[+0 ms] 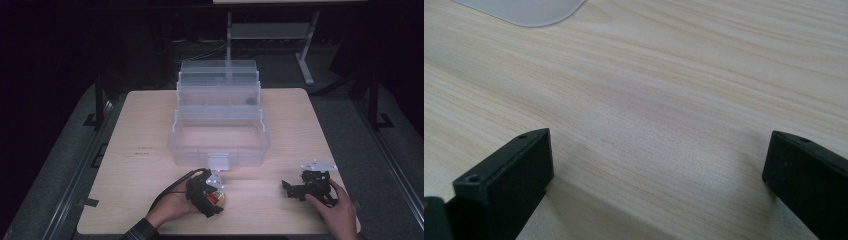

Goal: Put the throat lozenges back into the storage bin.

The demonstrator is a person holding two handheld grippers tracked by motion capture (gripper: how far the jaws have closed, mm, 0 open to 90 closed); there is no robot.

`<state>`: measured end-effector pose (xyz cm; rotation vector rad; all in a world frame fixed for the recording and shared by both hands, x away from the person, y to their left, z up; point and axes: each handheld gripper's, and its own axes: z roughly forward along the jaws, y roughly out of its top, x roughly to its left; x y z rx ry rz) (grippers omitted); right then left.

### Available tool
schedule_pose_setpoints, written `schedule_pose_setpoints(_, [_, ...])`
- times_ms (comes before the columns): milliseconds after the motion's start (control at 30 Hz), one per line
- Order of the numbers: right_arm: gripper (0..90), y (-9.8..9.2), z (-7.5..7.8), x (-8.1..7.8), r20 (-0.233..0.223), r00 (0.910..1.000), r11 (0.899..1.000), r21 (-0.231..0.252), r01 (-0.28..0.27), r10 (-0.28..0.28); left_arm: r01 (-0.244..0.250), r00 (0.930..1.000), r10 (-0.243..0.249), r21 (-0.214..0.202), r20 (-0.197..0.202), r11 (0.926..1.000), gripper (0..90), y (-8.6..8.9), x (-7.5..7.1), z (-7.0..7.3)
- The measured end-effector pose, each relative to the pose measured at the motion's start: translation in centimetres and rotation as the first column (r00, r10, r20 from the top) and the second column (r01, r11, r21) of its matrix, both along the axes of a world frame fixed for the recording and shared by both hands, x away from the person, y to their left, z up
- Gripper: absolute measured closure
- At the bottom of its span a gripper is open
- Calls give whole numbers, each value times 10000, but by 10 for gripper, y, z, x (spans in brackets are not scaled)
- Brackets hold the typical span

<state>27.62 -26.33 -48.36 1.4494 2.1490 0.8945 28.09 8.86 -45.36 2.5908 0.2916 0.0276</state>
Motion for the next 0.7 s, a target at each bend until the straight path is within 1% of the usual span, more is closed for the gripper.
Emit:
schedule_pose_setpoints(33, [0,0,0,0,-1,10000,10000,1,1,-1,37,10000,-37,54,-5,10000,195,0,0,0])
schedule_pose_setpoints(167, [0,0,0,0,-1,10000,10000,3,-4,4,-15,10000,15,61,-61,10000,195,0,1,1])
schedule_pose_setpoints(300, [0,0,0,0,-1,10000,10000,3,-2,2,36,10000,-35,97,-84,9999,195,1,1,2])
schedule_pose_setpoints(367, [0,0,0,0,-1,10000,10000,2,-4,4,-24,10000,25,7,-94,10000,195,0,-1,4])
schedule_pose_setpoints(500, [0,0,0,0,-1,10000,10000,4,-3,3,12,10000,-13,-26,-91,10000,195,1,-1,8])
schedule_pose_setpoints(600, [0,0,0,0,-2,10000,10000,6,-2,2,60,9999,-60,-31,-129,10000,195,2,-1,11])
schedule_pose_setpoints(633, [0,0,0,0,-1,10000,10000,3,-5,5,-9,9998,7,-111,-209,9999,195,2,-1,12])
schedule_pose_setpoints(700, [0,0,0,0,1,10000,10000,-1,0,0,-11,9997,8,-143,-224,9999,194,2,-1,12])
